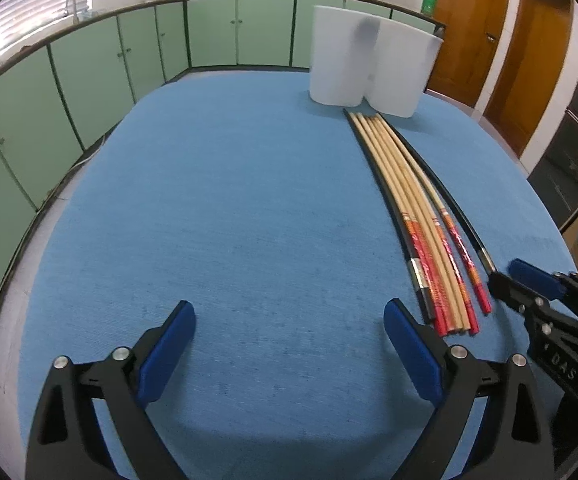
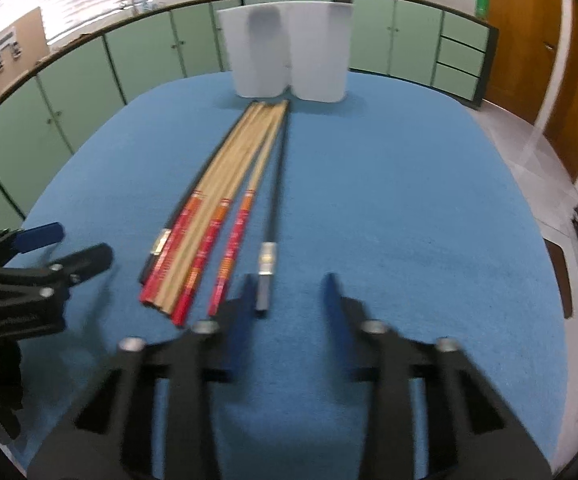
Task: Organize utensils
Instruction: 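Grasp a black chopstick with the right tool while the left tool grasps another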
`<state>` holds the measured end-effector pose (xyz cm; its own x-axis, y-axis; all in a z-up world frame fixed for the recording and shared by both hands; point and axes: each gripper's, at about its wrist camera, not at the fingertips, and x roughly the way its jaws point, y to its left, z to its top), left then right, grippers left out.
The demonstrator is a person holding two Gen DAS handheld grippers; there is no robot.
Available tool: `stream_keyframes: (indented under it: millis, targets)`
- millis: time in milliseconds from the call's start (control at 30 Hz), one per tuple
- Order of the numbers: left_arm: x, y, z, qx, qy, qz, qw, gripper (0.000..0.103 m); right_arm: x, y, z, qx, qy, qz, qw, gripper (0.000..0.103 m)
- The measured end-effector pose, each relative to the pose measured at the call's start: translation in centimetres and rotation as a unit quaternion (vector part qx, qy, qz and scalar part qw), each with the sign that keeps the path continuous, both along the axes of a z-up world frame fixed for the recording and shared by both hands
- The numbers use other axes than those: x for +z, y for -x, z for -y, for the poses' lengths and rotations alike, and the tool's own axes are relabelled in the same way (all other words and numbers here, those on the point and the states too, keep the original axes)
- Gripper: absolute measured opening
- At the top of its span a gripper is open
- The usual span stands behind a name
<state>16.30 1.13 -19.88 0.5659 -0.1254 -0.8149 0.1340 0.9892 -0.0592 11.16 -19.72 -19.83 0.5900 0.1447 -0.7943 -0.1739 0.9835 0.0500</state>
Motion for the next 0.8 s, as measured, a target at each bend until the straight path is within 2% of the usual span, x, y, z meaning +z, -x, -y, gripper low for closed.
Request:
stream_keyframes:
  millis: [67,467,800]
  targets:
    - [0.0,0.2,0.3,-0.007,0.000,-0.002,1.0000,0.093,0.0,0.0,0.1,0.006,-0.011,-0.002,1.000,0.006]
    - [-0.2,1.4,3.6,-0.053,-0.015,-0.005,0.9985,0.094,0.0,-0.1,2.0,-0.006,-0.034,-0.008,0.999,0.006]
    - [-0.3,0.4,3.6,-0.037,-0.013,0.001,0.9992,0.093,0.0,0.0,2.3,-0.004,-0.041,-0.008,0.999,0.007]
